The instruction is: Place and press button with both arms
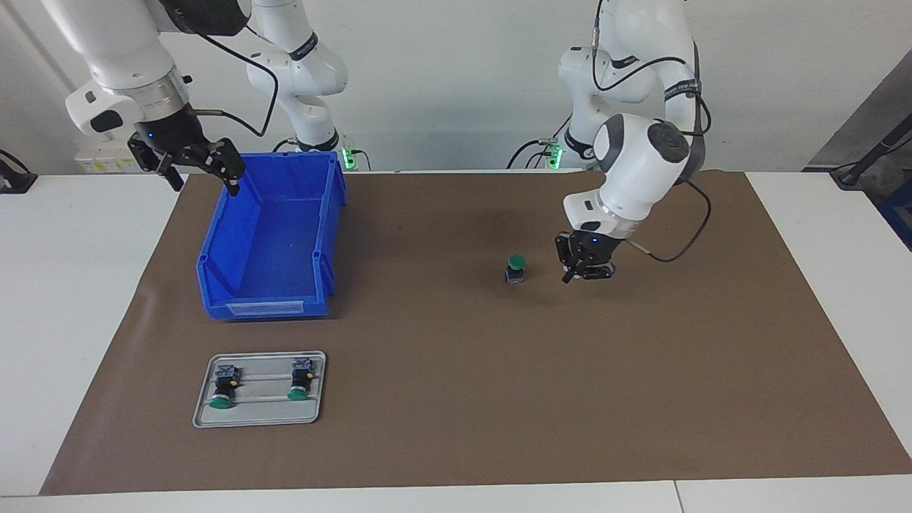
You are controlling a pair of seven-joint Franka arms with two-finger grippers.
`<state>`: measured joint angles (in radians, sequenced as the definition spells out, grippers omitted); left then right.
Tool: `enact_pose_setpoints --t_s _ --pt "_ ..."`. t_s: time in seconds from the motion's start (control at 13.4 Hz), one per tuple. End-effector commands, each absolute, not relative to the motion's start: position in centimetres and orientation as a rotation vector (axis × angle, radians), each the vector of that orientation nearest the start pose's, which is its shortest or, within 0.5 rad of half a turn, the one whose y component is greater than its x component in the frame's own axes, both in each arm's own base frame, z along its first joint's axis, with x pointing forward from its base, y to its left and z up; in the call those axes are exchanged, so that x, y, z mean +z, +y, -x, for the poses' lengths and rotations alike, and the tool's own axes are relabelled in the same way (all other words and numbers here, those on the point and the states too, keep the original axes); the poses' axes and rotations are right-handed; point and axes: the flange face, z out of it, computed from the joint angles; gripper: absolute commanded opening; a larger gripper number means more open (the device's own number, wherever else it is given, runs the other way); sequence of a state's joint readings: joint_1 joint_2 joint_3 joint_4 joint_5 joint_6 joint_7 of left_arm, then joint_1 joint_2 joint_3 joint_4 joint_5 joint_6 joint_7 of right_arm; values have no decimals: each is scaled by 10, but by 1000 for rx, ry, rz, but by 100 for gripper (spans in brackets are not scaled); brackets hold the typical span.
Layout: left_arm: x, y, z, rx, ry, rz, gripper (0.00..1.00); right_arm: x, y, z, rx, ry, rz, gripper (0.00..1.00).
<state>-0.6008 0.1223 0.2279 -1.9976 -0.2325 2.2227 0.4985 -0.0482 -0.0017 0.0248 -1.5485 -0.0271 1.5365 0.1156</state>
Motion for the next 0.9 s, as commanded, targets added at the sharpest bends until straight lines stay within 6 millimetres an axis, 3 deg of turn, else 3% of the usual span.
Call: enact_pose_setpoints --t_s 0.0,0.37,0.82 --pt "396 -263 -519 -150 1123 3020 0 633 -13 -551 26 290 3152 100" --pt "375 -300 -484 -74 1120 3024 0 631 -13 -550 34 287 3153 100" --pt "341 -296 -468 -72 1096 3024 0 631 -13 -550 34 285 3153 100"
